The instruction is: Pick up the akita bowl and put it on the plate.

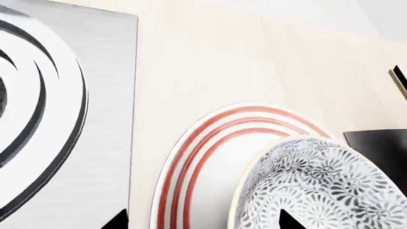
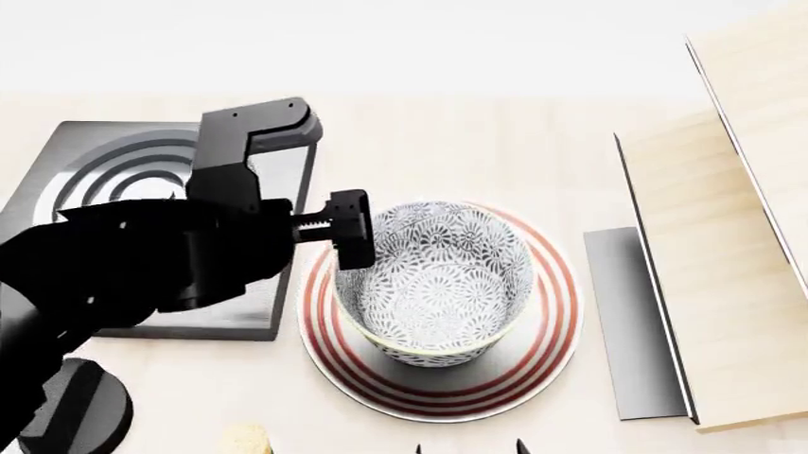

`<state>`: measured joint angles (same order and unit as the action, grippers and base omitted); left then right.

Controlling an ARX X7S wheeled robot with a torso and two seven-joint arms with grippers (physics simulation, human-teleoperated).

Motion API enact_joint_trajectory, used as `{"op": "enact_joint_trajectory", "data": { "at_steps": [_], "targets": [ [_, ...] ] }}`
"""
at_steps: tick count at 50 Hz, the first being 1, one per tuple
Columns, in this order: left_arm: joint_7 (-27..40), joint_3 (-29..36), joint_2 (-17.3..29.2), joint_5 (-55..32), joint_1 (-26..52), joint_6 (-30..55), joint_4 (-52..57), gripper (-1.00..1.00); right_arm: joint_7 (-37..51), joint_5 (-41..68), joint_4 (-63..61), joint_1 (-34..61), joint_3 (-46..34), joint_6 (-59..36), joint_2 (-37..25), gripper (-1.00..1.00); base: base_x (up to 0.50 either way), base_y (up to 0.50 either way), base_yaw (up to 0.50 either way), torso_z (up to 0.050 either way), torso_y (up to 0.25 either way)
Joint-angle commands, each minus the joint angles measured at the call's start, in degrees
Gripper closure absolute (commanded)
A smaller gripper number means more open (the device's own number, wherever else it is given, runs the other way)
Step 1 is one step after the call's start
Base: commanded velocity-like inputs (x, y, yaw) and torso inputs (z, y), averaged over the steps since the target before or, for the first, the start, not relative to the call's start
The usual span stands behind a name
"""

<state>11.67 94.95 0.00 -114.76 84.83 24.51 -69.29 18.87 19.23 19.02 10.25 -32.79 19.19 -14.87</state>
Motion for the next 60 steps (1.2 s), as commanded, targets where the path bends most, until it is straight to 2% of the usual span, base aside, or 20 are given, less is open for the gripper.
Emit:
{"op": "enact_joint_trajectory", "data": {
  "at_steps": [1,4,8,15,37,52,60],
  "targets": [
    [0.33,-0.03,0.03,3.28,4.09,0.02,-0.16,-1.00,-0.17,0.98,-0.48,-0.41,-0.35,-0.21,-0.12,-1.00,0.00,0.00,0.00,0.000,0.000],
    [0.73,0.07,0.53,3.70,5.18,-0.34,0.02,-1.00,-0.05,0.94,-0.62,-0.50,-0.38,-0.17,-0.18,-1.00,0.00,0.00,0.00,0.000,0.000],
    [8.44,-1.23,7.91,3.89,6.51,-3.50,14.47,-1.00,0.26,1.11,-1.46,-0.71,-0.27,-0.47,-0.53,-1.00,0.00,0.00,0.00,0.000,0.000],
    [17.41,-2.56,16.77,5.04,8.67,-6.79,31.33,-1.00,0.61,1.26,-2.04,-0.85,-0.06,-0.48,-0.83,-1.00,0.00,0.00,0.00,0.000,0.000],
    [33.79,-6.40,38.53,10.44,12.87,-13.85,66.61,-1.00,1.78,0.78,-3.79,-0.87,-0.27,-1.31,-1.47,-1.00,0.00,0.00,0.00,0.000,0.000],
    [41.01,-7.79,53.01,17.58,10.95,-19.55,85.64,-1.00,7.34,0.68,-16.06,-1.63,2.70,-5.98,-6.79,-1.00,0.00,0.00,0.00,0.000,0.000],
    [42.37,-7.77,60.46,21.65,5.95,-25.43,93.20,-1.00,11.32,-0.14,-25.15,-2.17,4.54,-9.97,-10.38,-1.00,0.00,0.00,0.00,0.000,-0.001]
  ]
}}
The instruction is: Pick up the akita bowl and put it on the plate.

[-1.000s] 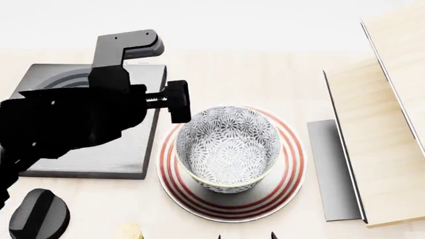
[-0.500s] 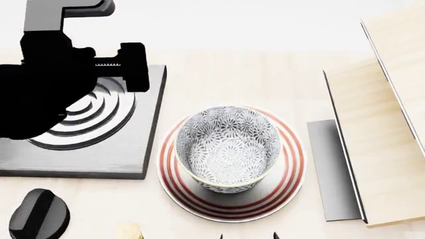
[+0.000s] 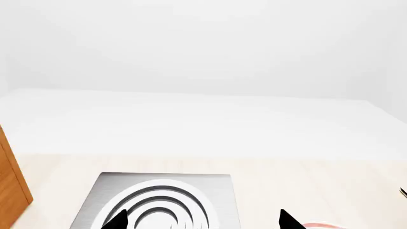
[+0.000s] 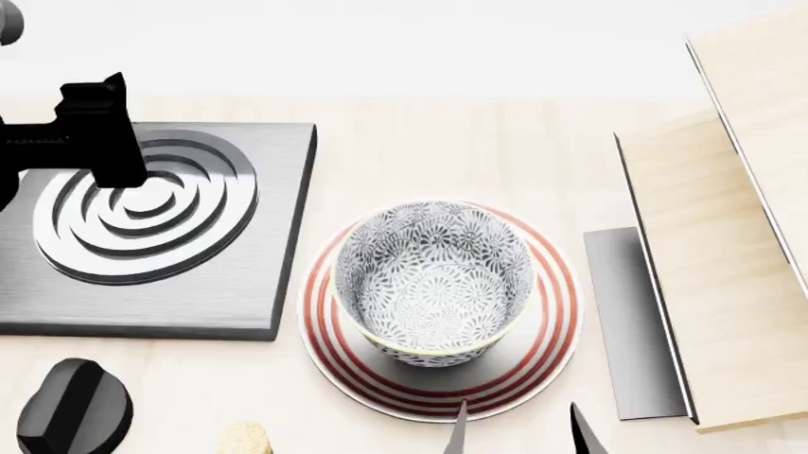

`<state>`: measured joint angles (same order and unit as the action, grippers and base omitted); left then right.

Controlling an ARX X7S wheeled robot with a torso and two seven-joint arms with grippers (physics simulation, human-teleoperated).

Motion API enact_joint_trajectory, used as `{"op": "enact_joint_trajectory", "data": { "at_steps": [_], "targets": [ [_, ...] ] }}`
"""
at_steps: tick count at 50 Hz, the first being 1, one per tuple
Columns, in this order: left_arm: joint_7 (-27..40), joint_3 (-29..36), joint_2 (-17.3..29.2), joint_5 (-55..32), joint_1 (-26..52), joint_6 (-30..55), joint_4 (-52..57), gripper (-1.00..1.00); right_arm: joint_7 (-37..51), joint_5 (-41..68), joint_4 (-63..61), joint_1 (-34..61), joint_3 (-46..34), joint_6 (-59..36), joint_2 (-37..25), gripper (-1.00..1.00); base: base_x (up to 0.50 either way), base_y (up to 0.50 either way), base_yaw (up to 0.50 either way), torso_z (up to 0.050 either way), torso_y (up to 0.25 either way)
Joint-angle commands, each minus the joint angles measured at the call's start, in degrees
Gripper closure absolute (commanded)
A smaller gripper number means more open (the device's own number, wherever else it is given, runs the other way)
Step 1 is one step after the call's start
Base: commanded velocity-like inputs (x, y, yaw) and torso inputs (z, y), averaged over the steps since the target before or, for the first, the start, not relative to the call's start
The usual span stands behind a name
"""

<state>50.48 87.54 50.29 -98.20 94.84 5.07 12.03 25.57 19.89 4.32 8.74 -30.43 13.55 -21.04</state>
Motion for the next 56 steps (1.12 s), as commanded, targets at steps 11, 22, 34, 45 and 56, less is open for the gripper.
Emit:
{"op": "enact_joint_trajectory", "data": {
  "at_steps": [11,22,34,45,56],
  "targets": [
    [5.25,1.73,15.92,12.98,-11.63,-12.87,17.03,-1.00,9.30,-1.67,-23.95,-1.51,4.80,-9.79,-9.14,-1.00,0.00,0.00,0.00,0.000,0.000],
    [9.09,2.44,21.88,21.85,-16.40,-19.12,24.20,-1.00,12.10,-2.23,-32.86,-3.42,6.71,-11.67,-12.18,-1.00,0.00,0.00,0.00,0.000,0.000],
    [14.13,4.17,27.16,33.65,-21.11,-23.25,31.64,-1.00,14.85,-3.22,-41.12,-6.40,8.76,-12.38,-14.99,-1.00,0.00,0.00,0.00,0.000,0.000],
    [19.26,5.75,30.26,46.44,-24.78,-24.84,39.91,-1.00,17.68,-6.45,-48.85,-12.36,11.50,-9.72,-18.11,-1.00,0.00,0.00,0.00,0.000,0.000],
    [26.80,7.51,32.47,62.51,-28.21,-23.57,46.09,-1.00,19.12,-9.94,-52.54,-18.44,13.57,-3.70,-19.73,-1.00,0.00,0.00,0.00,0.000,0.000]
  ]
}}
